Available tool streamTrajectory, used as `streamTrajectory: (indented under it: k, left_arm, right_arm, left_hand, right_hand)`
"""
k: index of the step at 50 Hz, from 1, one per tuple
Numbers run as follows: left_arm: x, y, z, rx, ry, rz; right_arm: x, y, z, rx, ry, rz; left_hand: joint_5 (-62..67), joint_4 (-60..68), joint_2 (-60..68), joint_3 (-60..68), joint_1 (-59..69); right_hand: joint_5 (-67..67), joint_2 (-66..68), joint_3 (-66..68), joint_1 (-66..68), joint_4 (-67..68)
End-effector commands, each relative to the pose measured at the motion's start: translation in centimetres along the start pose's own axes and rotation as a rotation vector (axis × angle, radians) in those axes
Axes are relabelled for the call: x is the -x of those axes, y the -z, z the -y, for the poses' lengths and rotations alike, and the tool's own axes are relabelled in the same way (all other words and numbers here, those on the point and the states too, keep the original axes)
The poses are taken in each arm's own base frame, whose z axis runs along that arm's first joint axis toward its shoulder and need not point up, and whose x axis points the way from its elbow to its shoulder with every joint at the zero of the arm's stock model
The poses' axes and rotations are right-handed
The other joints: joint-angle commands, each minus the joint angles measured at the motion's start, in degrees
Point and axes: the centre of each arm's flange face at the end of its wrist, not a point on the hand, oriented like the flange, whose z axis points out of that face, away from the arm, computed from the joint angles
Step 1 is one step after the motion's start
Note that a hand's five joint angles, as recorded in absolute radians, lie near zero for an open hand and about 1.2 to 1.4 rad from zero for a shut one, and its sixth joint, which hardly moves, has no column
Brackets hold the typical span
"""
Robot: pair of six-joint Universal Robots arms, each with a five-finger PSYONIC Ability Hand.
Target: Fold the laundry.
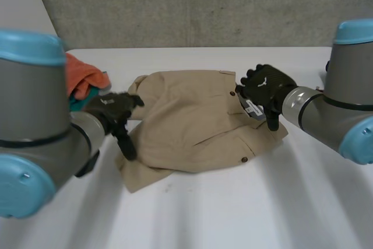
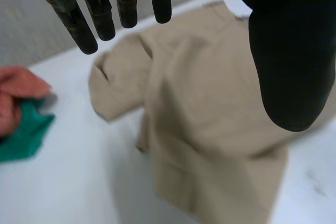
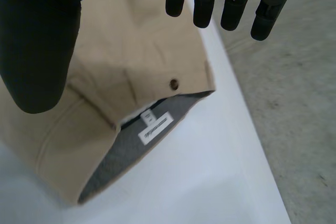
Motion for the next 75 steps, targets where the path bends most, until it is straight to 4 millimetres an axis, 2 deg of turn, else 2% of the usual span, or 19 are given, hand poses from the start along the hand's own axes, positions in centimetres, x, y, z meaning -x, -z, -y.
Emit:
streamTrajectory:
  k: [1, 11, 15, 16, 17, 19, 23, 27, 30, 33, 36, 40, 44, 53, 57, 60, 63, 71, 75]
  left_arm:
    - [-1.6, -1.9, -3.6, 0.099, -0.065, 0.034]
    - [-2.2, -5.5, -5.4, 0.049, -0.174, 0.073]
    - [-1.5, -7.6, -5.1, 0.003, -0.237, 0.111]
    - [-1.2, -8.4, -4.7, -0.023, -0.258, 0.125]
    - [-1.1, -8.9, -4.3, -0.037, -0.267, 0.132]
    - [-0.7, -9.8, -3.4, -0.067, -0.284, 0.148]
    - [1.1, -11.7, 1.1, -0.185, -0.309, 0.211]
    - [3.6, -11.0, 8.8, -0.421, -0.268, 0.264]
    - [5.5, -8.5, 16.2, -0.700, -0.240, 0.272]
    - [6.8, -6.7, 19.8, -0.853, -0.189, 0.281]
    - [7.2, -6.1, 20.6, -0.890, -0.143, 0.269]
    - [7.3, -6.9, 19.2, -0.825, -0.105, 0.241]
    - [7.6, -8.2, 15.7, -0.673, -0.097, 0.215]
    - [4.7, -8.7, 4.5, -0.300, -0.180, 0.016]
    - [3.8, -8.4, 1.3, -0.209, -0.261, -0.046]
    - [3.7, -8.0, 0.2, -0.166, -0.306, -0.058]
    - [3.4, -6.9, 0.2, -0.137, -0.333, -0.071]
    - [3.8, -4.2, 2.9, -0.198, -0.341, -0.034]
    - [4.7, -3.5, 3.6, -0.210, -0.327, 0.013]
  right_arm:
    - [1.0, -2.3, -1.9, 0.069, 0.032, 0.109]
    - [1.5, -4.4, -3.8, 0.122, 0.007, 0.152]
    - [1.3, -5.0, -3.7, 0.104, -0.002, 0.137]
    - [0.9, -5.3, -3.2, 0.079, -0.003, 0.107]
    - [0.6, -5.4, -2.9, 0.061, -0.003, 0.086]
    - [-0.1, -5.8, -2.2, 0.022, -0.015, 0.036]
    - [-2.4, -6.4, 0.5, -0.115, -0.069, -0.114]
    - [-6.4, -6.6, 3.9, -0.305, -0.161, -0.350]
    - [-10.4, -5.5, 7.0, -0.506, -0.286, -0.607]
    - [-11.5, -4.4, 8.7, -0.628, -0.344, -0.708]
    - [-10.6, -4.2, 8.9, -0.642, -0.350, -0.695]
    - [-8.6, -3.7, 8.3, -0.605, -0.310, -0.611]
    - [-5.7, -3.1, 6.0, -0.489, -0.272, -0.479]
    - [3.3, 0.3, -2.2, -0.065, -0.074, -0.041]
    - [4.8, 2.0, -3.7, 0.050, 0.007, 0.083]
    - [4.9, 3.0, -4.0, 0.102, -0.009, 0.135]
    - [4.1, 3.4, -3.4, 0.107, -0.041, 0.131]
    - [-0.5, 2.9, -0.6, 0.024, -0.257, -0.007]
    - [-1.2, 2.7, 0.2, 0.021, -0.360, -0.001]
  left_hand:
    - [-2.9, -1.3, -1.6, -2.2, -1.9]
    - [1.3, 2.9, 2.6, 2.1, 2.3]
    - [35.4, 37.0, 36.7, 36.1, 36.4]
    - [53.8, 55.4, 55.1, 54.5, 54.8]
    - [64.6, 66.2, 65.9, 65.4, 65.7]
    - [67.1, 68.7, 68.4, 67.8, 68.1]
    - [67.1, 68.7, 68.4, 67.8, 68.1]
    - [67.1, 68.7, 68.4, 67.8, 68.1]
    - [67.1, 68.7, 68.4, 67.8, 68.1]
    - [67.1, 68.7, 68.4, 67.8, 68.1]
    - [67.1, 68.7, 68.4, 67.8, 68.1]
    - [67.1, 68.7, 68.4, 67.8, 68.1]
    - [67.1, 68.7, 68.4, 67.8, 68.1]
    - [67.1, 68.7, 68.4, 67.8, 68.1]
    - [59.9, 61.5, 61.2, 60.6, 60.9]
    - [43.6, 45.2, 44.9, 44.3, 44.6]
    - [19.3, 20.8, 20.6, 20.0, 20.3]
    - [8.0, 9.6, 9.4, 8.8, 9.1]
    - [8.0, 9.6, 9.4, 8.8, 9.1]
  right_hand:
    - [4.6, 5.2, 5.0, 4.5, 4.8]
    - [17.9, 18.4, 18.2, 17.8, 18.0]
    - [52.3, 52.9, 52.7, 52.2, 52.4]
    - [65.4, 66.0, 65.8, 65.3, 65.5]
    - [65.5, 66.1, 65.9, 65.5, 65.7]
    - [65.5, 66.1, 65.9, 65.5, 65.7]
    - [65.5, 66.1, 65.9, 65.5, 65.7]
    - [65.5, 66.1, 65.9, 65.5, 65.7]
    - [65.5, 66.1, 65.9, 65.5, 65.7]
    - [65.5, 66.1, 65.9, 65.5, 65.7]
    - [65.5, 66.1, 65.9, 65.5, 65.7]
    - [65.5, 66.1, 65.9, 65.5, 65.7]
    - [65.5, 66.1, 65.9, 65.5, 65.7]
    - [65.5, 66.1, 65.9, 65.5, 65.7]
    - [65.2, 65.7, 65.5, 65.1, 65.3]
    - [32.0, 32.5, 32.3, 31.9, 32.1]
    - [14.1, 14.6, 14.4, 14.0, 14.2]
    - [7.2, 7.7, 7.5, 7.1, 7.3]
    - [7.7, 8.2, 8.0, 7.6, 7.8]
